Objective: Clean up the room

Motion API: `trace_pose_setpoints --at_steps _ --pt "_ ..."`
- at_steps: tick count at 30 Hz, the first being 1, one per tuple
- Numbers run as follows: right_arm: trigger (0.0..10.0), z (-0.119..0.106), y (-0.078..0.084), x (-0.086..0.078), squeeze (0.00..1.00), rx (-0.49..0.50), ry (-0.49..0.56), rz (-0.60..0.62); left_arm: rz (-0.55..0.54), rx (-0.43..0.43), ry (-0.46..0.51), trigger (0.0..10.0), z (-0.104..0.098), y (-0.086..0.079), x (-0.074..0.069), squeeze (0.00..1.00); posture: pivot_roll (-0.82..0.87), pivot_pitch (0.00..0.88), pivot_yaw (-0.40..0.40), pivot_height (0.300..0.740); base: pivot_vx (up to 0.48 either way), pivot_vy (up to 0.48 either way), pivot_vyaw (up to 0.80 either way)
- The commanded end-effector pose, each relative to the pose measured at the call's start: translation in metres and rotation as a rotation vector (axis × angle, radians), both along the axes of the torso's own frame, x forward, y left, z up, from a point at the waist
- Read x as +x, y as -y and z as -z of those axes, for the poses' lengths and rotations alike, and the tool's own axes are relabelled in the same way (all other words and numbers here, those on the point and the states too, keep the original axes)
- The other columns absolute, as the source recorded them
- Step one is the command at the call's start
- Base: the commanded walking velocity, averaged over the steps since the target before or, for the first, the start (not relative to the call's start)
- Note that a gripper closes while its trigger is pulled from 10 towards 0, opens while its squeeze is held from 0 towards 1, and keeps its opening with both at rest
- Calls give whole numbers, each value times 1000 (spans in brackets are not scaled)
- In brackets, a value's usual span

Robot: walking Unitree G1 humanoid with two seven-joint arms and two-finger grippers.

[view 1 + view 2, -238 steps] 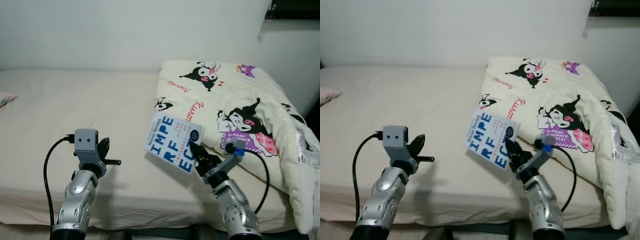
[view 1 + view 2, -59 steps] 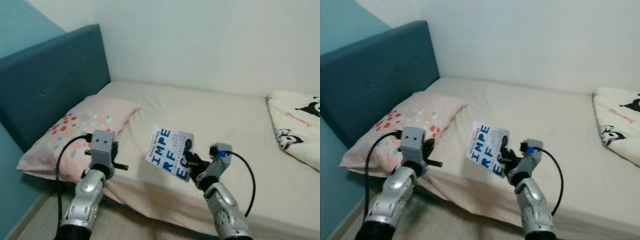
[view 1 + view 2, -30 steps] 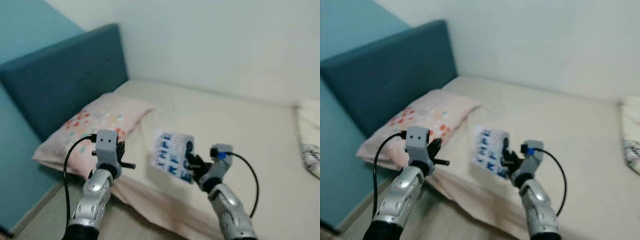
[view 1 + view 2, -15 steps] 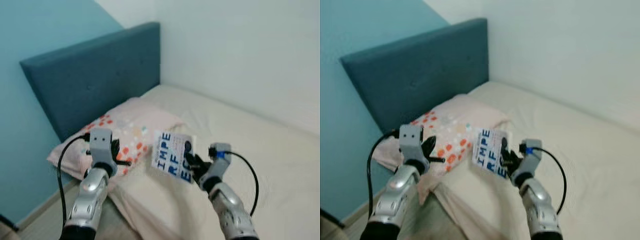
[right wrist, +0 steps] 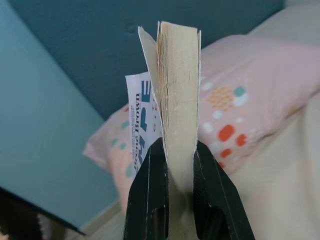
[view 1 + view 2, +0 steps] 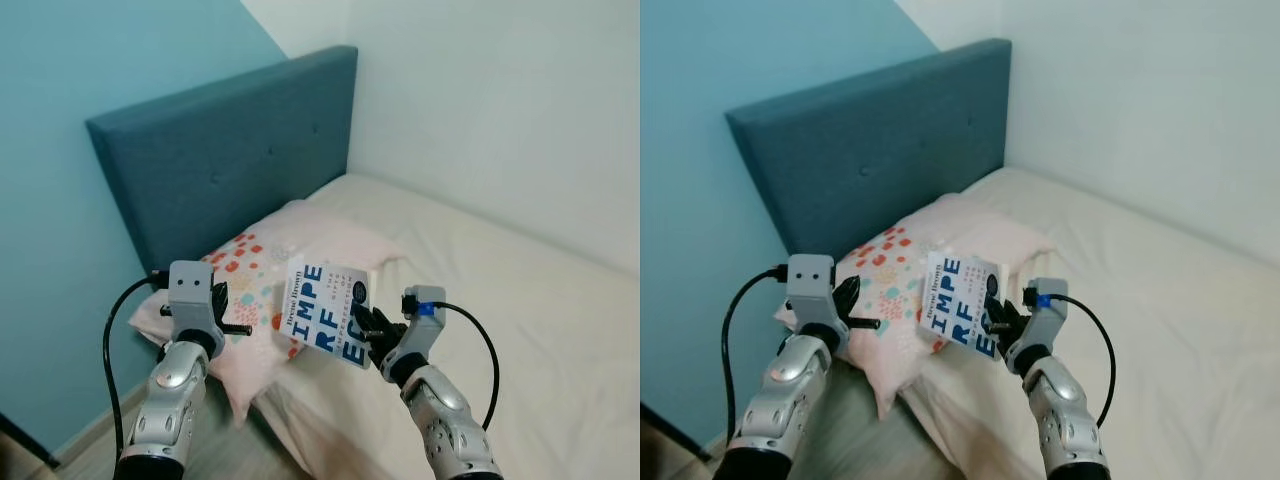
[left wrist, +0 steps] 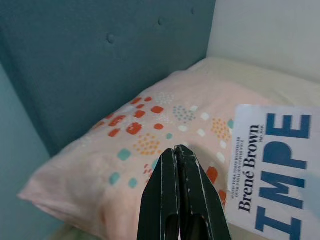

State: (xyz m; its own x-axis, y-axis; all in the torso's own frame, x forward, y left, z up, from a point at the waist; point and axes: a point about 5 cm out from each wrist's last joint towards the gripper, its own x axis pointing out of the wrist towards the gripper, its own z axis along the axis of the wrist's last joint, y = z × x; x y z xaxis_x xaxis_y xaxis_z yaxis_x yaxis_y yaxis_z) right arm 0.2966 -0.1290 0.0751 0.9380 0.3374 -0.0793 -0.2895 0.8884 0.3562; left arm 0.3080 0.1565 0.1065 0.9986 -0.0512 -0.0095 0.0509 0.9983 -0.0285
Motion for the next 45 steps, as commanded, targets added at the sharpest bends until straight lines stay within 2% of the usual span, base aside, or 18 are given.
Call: trace_pose_setpoints --at_steps 1,4,8,14,16,21,27,30,39,45 --pt "10000 -4 3 0 0 12 20 10 18 32 -3 10000 2 0 -1 0 -43 0 -14 740 0 0 0" --pt "10000 -4 4 -1 0 19 19 19 29 31 3 10000 1 2 -2 0 -42 0 -12 740 0 0 0" --pt "10000 -4 4 -1 0 32 20 30 73 116 -3 10000 0 5 -1 0 -40 0 -3 740 0 -360 0" --pt "10000 -4 3 -2 0 45 20 41 81 113 -11 10000 1 4 0 0 -39 0 6 740 0 -480 0" --pt "10000 -3 3 -3 0 48 18 45 79 80 -41 10000 4 3 1 0 -40 0 11 740 0 0 0" --pt "10000 -2 4 -3 0 49 16 51 98 118 -57 10000 7 6 2 0 -41 0 13 740 0 0 0" --pt "10000 -4 5 -3 0 47 18 51 67 119 -71 10000 10 3 2 0 -42 0 12 740 0 0 0" --pt "10000 -5 5 -1 0 44 20 49 42 147 -89 10000 12 0 3 0 -42 0 12 740 0 0 0" --pt "10000 -6 4 2 0 37 24 46 17 116 -63 10000 9 -5 4 0 -39 0 -8 740 0 0 0" --pt "10000 -6 5 3 0 38 20 49 27 120 -56 10000 8 -3 5 0 -40 0 -7 740 0 329 0"
